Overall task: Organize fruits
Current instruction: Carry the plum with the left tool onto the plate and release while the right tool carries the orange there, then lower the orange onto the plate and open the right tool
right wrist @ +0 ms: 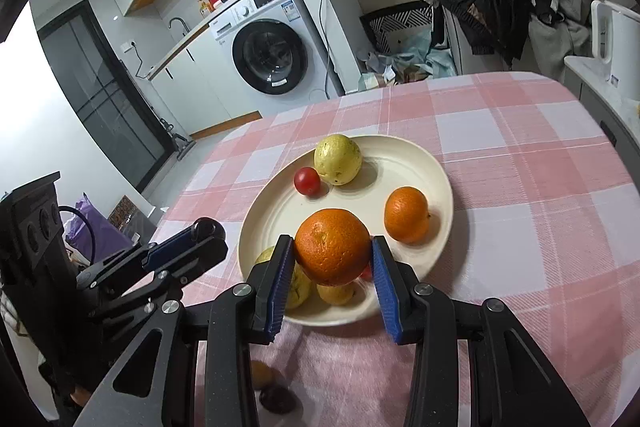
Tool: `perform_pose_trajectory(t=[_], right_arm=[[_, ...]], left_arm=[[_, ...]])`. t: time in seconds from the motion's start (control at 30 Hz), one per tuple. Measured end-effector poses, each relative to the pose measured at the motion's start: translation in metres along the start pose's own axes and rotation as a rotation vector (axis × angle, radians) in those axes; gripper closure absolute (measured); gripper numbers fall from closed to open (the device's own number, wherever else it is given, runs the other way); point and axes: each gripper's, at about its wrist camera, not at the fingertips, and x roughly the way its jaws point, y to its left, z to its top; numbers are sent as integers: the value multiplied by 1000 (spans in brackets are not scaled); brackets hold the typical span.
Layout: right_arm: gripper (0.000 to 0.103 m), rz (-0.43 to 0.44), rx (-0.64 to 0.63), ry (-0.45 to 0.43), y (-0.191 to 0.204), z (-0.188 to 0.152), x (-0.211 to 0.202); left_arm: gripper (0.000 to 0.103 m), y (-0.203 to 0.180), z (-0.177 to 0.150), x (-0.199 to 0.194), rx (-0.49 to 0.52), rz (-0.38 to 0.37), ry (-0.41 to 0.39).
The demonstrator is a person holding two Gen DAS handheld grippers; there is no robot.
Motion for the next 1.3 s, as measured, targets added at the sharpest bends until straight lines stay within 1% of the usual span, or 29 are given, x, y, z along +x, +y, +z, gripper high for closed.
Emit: perform_pose_trajectory(t=[0.27, 0.63, 0.9, 1.0, 1.1, 1.2, 1.27, 1.3], right_arm=[[63, -22, -1, 32, -2, 9, 24], [63, -35, -26, 55, 2, 16, 44], [63, -38, -27, 78, 1, 22, 58], [63, -41, -29, 93, 0, 21, 63], [63, -51, -49, 91, 4, 20, 65], [63, -44, -39, 93, 2, 21, 65], [62, -42, -41, 98, 2, 21, 64], [61, -42, -43, 98, 2, 21, 63]], left_arm=[[82, 7, 1, 18, -3, 11, 25], [82, 11, 4, 35, 15, 26, 53], [82, 19, 2, 53, -2, 37, 88], [82, 20, 2, 53, -4, 33, 83], [82, 21, 1, 52, -9, 32, 85], [81, 20, 1, 48, -19, 48, 81], [76, 19, 0, 42, -23, 58, 73], [67, 18, -1, 38, -21, 65, 69]])
